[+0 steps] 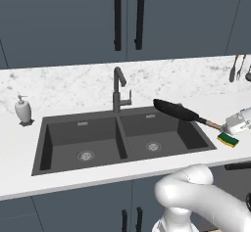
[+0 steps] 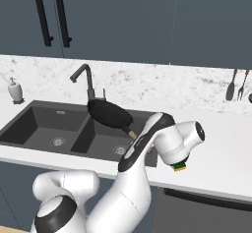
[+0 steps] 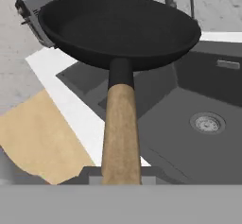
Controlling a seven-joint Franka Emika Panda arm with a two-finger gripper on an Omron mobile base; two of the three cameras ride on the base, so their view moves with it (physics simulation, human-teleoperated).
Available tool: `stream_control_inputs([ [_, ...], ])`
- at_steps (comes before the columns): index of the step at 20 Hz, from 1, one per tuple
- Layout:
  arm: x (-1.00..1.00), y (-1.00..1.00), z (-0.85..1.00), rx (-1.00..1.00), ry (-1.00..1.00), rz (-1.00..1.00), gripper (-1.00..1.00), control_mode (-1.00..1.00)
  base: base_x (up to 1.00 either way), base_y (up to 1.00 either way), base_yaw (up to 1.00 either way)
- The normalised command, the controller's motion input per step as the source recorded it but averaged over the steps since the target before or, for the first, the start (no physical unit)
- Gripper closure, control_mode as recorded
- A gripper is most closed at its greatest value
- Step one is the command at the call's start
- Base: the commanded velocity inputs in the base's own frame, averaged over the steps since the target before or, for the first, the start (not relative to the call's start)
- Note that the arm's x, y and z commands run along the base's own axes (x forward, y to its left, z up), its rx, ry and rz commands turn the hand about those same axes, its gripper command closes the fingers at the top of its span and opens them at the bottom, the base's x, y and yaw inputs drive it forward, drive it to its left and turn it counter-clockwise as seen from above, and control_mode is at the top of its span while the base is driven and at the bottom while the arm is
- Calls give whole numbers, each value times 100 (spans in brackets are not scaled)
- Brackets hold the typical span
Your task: Pick the pan and sponge and place them into the sink. Then turn on the water.
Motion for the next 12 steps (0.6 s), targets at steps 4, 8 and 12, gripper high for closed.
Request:
stream_control_inputs([
  [4,20,0,-4,-3,-32,47,100,-100,0,0,0],
  [8,30,18,-12,-9,-40,27,100,-100,0,0,0],
  [12,47,65,-18,-14,-32,9,100,-100,0,0,0],
])
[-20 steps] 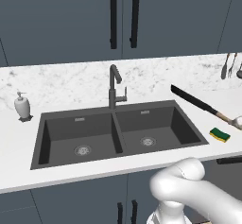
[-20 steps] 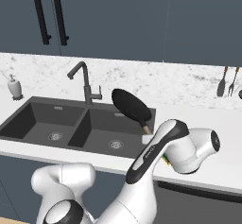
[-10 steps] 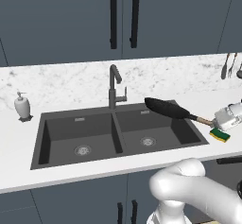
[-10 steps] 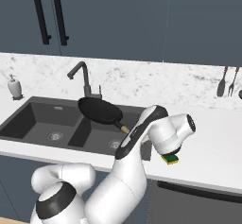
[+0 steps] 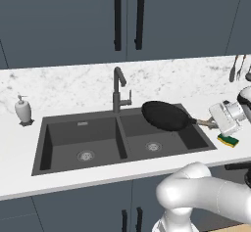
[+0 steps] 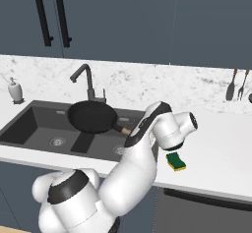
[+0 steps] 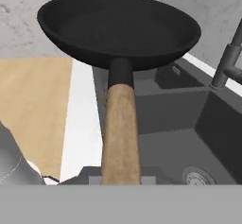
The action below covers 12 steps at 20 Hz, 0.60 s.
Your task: Pick the pan and sponge and place them into the sink. Then turn on the water.
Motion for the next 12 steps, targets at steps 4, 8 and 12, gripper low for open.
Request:
stream_control_inputs([
  [4,45,86,-14,-22,-21,0,100,-100,0,0,0],
  [8,30,47,-16,-33,1,-13,100,-100,0,0,0],
  [12,19,2,-4,-34,16,-33,100,-100,0,0,0],
])
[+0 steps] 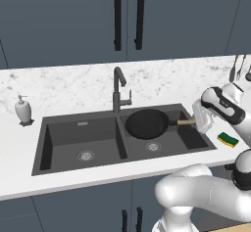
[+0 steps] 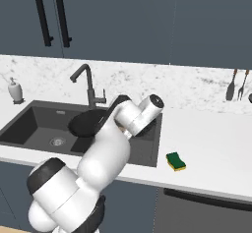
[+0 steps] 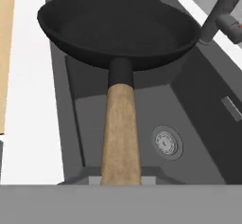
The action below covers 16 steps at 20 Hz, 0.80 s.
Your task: Pick the pan and sponge and place them into the sink. Then turn on the water.
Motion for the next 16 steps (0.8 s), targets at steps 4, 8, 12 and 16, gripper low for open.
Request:
stream_control_inputs([
  [4,24,0,0,-25,11,-36,100,-100,0,0,0],
  [8,35,3,-1,-18,7,-30,100,-100,0,0,0],
  [12,43,1,-17,-13,10,-24,100,-100,0,0,0],
  [16,28,0,-20,-8,2,-15,100,-100,0,0,0],
])
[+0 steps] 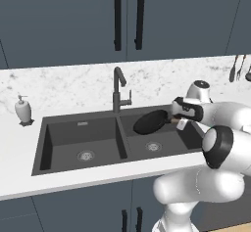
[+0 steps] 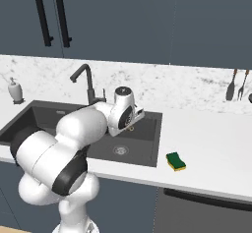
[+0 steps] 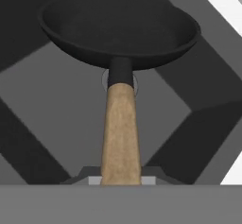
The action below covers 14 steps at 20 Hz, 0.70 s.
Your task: Pick the pan and sponge and place them into the sink. Then turn on the water.
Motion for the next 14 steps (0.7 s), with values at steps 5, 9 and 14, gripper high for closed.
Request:
stream_control_inputs([
  [5,5,-1,-9,-1,-1,-4,100,-100,0,0,0],
  [9,0,0,-3,4,-3,0,100,-100,0,0,0],
  [14,0,0,-14,3,0,4,100,-100,0,0,0],
])
